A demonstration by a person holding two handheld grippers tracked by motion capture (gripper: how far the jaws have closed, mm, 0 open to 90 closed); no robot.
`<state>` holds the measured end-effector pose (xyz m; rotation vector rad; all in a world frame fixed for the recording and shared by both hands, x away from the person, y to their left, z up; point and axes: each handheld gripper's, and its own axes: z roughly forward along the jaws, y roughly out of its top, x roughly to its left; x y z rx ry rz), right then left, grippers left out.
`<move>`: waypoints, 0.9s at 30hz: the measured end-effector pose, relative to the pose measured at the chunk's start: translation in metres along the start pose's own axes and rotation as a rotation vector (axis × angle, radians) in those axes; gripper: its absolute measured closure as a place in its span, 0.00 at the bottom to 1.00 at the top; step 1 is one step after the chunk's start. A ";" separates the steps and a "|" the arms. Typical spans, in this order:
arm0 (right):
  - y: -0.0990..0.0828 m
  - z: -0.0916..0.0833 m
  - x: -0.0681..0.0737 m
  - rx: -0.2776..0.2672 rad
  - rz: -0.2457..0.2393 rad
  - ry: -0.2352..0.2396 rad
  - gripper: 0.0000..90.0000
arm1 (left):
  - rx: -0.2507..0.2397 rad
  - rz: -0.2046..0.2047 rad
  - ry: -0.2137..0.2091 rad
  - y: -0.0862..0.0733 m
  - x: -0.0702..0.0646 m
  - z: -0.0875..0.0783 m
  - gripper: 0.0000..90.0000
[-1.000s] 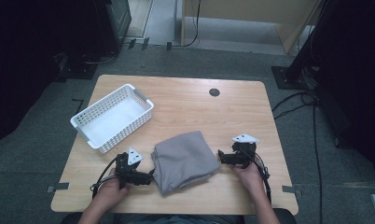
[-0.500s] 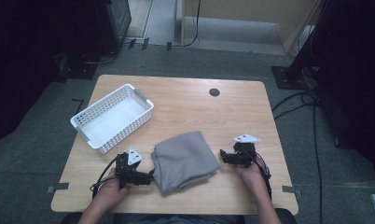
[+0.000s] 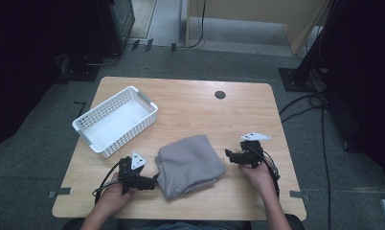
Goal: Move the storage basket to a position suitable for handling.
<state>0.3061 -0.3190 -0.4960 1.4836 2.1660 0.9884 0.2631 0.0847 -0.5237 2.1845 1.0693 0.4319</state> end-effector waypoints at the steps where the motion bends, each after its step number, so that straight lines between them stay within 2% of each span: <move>1: 0.004 0.000 0.001 0.001 -0.004 0.003 0.27 | 0.000 0.000 0.000 0.000 0.000 0.000 0.00; 6: 0.018 -0.002 0.010 0.006 -0.026 0.036 0.31 | 0.000 0.000 0.000 0.000 0.000 0.000 0.00; 9: 0.031 -0.003 0.017 0.000 -0.035 0.087 0.33 | 0.000 0.000 0.000 0.000 0.000 0.000 0.00; 12: 0.041 0.000 0.022 0.010 -0.040 0.117 0.33 | 0.000 0.000 0.000 0.000 0.000 0.000 0.00; 17: 0.053 0.003 0.026 0.010 -0.062 0.131 0.34 | 0.002 0.000 0.000 0.000 0.000 0.000 0.00; 18: 0.059 0.005 0.027 0.008 -0.064 0.148 0.35 | 0.002 0.000 0.000 0.000 0.000 0.000 0.00; 27: 0.080 0.018 0.031 0.016 -0.085 0.151 0.39 | 0.002 0.000 0.000 0.000 0.000 0.000 0.00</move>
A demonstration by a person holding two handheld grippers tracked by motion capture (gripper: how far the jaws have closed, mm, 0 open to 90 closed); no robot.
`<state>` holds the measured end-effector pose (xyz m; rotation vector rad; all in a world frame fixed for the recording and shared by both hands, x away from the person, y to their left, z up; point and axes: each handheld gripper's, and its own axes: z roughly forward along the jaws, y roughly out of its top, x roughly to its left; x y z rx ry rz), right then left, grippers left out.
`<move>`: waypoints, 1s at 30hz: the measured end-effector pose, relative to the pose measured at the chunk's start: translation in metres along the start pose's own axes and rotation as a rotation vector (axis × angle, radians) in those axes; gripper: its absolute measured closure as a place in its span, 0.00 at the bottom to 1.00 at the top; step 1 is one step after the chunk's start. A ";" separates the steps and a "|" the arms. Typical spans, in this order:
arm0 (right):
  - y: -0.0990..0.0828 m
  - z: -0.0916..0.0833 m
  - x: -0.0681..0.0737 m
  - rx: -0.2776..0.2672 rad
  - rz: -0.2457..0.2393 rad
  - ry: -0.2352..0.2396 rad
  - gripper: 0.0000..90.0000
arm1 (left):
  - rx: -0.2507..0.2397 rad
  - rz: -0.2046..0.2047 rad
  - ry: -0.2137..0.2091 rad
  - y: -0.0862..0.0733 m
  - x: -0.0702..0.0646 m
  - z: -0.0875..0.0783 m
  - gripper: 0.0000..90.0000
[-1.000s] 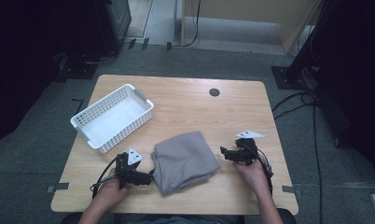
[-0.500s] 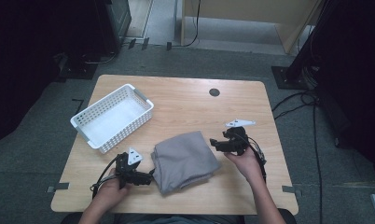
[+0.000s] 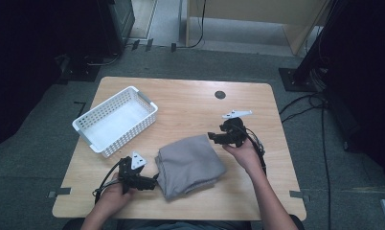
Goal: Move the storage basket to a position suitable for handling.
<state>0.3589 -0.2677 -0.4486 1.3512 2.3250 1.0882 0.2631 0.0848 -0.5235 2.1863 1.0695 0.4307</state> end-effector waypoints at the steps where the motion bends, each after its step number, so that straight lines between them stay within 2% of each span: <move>1: 0.003 0.002 0.001 0.007 -0.009 0.001 0.39 | 0.000 0.000 0.000 0.000 0.000 0.000 0.00; 12: 0.030 0.013 0.007 0.019 -0.040 0.029 0.41 | 0.000 0.000 0.000 0.000 0.000 0.000 0.00; 19: 0.051 0.024 0.014 -0.011 -0.060 0.039 0.44 | -0.001 0.000 0.000 0.000 0.000 0.000 0.00; 30: 0.081 0.052 0.028 -0.002 -0.082 0.076 0.51 | 0.000 0.000 0.000 0.000 0.000 0.000 0.00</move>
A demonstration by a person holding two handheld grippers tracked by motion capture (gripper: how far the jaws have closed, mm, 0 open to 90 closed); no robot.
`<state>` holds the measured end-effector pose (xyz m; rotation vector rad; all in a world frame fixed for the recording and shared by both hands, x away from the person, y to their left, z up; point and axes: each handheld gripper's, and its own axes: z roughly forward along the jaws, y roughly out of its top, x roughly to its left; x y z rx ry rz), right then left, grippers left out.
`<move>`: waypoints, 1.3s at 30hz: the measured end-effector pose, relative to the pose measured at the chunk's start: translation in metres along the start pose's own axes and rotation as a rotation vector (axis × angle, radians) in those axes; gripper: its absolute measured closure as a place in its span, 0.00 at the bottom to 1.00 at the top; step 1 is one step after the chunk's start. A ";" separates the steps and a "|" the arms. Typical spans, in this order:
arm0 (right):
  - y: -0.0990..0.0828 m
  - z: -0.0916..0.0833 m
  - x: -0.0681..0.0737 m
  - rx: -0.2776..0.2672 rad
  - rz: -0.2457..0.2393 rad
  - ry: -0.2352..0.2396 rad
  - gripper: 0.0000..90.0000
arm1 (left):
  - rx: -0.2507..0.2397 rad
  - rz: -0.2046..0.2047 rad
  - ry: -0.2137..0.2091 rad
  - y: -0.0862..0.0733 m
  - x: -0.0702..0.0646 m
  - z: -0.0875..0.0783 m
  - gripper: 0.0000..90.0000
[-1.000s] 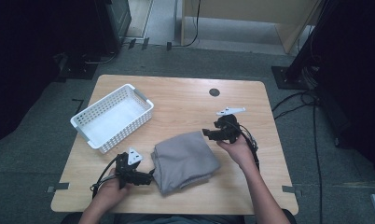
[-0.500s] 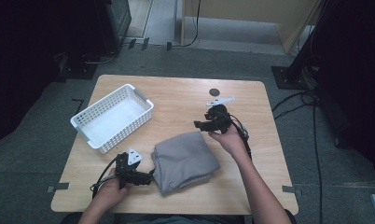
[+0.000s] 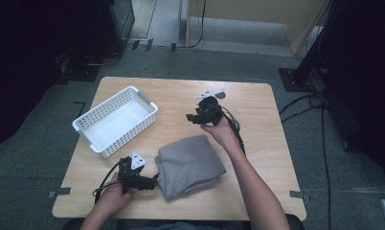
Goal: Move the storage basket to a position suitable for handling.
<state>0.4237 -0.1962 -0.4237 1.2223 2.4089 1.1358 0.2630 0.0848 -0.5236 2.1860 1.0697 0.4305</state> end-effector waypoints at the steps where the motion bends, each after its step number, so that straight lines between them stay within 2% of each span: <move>1: 0.003 0.003 0.001 -0.001 -0.004 0.007 0.51 | 0.000 0.000 0.000 0.000 0.000 0.000 0.00; 13: 0.029 0.038 0.012 0.008 -0.019 0.043 0.56 | 0.001 0.002 0.000 0.000 0.000 0.000 0.00; 22: 0.053 0.055 0.015 -0.006 -0.032 0.055 0.57 | 0.002 0.003 0.000 0.000 0.000 0.000 0.00; 26: 0.062 0.064 0.021 -0.006 -0.053 0.049 0.59 | -0.001 0.000 0.001 0.000 0.000 0.000 0.00; 34: 0.083 0.090 0.039 0.007 -0.079 0.079 0.62 | -0.003 -0.002 0.001 0.000 0.000 0.000 0.00; 39: 0.090 0.110 0.048 0.038 -0.094 0.085 0.63 | -0.004 0.000 0.002 0.000 0.000 0.001 0.00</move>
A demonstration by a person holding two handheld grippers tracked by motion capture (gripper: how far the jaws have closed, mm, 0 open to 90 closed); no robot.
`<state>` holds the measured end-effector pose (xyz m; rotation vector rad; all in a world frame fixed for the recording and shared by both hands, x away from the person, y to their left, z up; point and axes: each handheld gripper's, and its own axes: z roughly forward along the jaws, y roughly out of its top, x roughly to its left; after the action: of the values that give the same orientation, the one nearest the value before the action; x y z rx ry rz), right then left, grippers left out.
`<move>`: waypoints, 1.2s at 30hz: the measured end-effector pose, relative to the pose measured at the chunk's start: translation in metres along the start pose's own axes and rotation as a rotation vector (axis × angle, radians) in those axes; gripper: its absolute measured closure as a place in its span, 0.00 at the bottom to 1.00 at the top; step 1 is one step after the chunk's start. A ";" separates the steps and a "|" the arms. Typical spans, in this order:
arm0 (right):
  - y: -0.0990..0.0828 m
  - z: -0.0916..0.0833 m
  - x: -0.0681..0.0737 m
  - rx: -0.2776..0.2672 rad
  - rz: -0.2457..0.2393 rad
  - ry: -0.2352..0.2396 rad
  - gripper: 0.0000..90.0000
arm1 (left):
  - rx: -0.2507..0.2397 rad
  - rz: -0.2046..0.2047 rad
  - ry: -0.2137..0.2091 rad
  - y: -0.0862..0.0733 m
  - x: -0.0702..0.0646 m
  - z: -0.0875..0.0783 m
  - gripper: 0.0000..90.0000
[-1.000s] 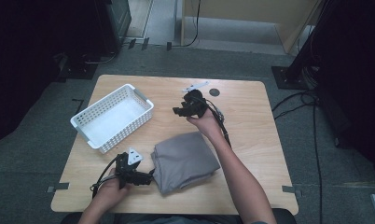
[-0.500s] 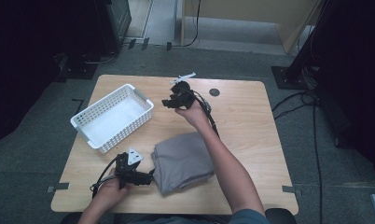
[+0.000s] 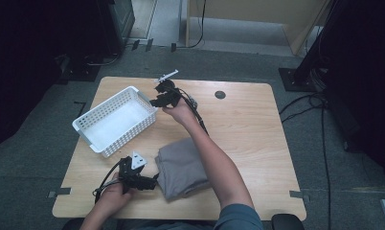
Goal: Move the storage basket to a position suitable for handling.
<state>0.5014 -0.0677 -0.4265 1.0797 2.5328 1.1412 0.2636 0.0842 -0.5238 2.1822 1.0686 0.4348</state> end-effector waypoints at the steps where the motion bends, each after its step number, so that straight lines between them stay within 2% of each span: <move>1: 0.001 0.004 0.001 0.002 -0.004 0.000 0.64 | 0.000 -0.001 -0.001 0.000 0.000 0.000 0.00; 5: 0.005 0.021 0.005 0.027 0.002 0.007 0.64 | 0.000 -0.001 -0.001 0.000 0.000 0.000 0.00; 9: 0.007 0.034 0.008 0.058 -0.007 -0.013 0.69 | 0.000 -0.001 -0.001 0.000 0.000 0.000 0.00; 13: 0.006 0.037 0.007 0.070 -0.006 -0.050 0.84 | 0.000 -0.001 -0.001 0.000 0.000 0.000 0.00; 17: 0.004 0.036 0.005 0.095 0.015 -0.054 0.86 | 0.000 0.000 0.000 0.000 0.000 0.000 0.00; 24: -0.004 0.027 0.003 0.098 0.050 -0.103 0.88 | 0.000 -0.003 -0.001 0.000 0.000 0.000 0.00; 28: -0.014 0.016 -0.006 0.089 0.093 -0.112 0.88 | 0.003 0.001 -0.001 0.000 0.000 0.000 0.00; 36: -0.036 -0.011 -0.029 0.083 0.144 -0.151 0.88 | 0.003 0.000 -0.002 0.000 0.000 0.000 0.00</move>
<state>0.4982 -0.1105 -0.4481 1.3344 2.4381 0.9534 0.2635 0.0843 -0.5237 2.1845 1.0685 0.4313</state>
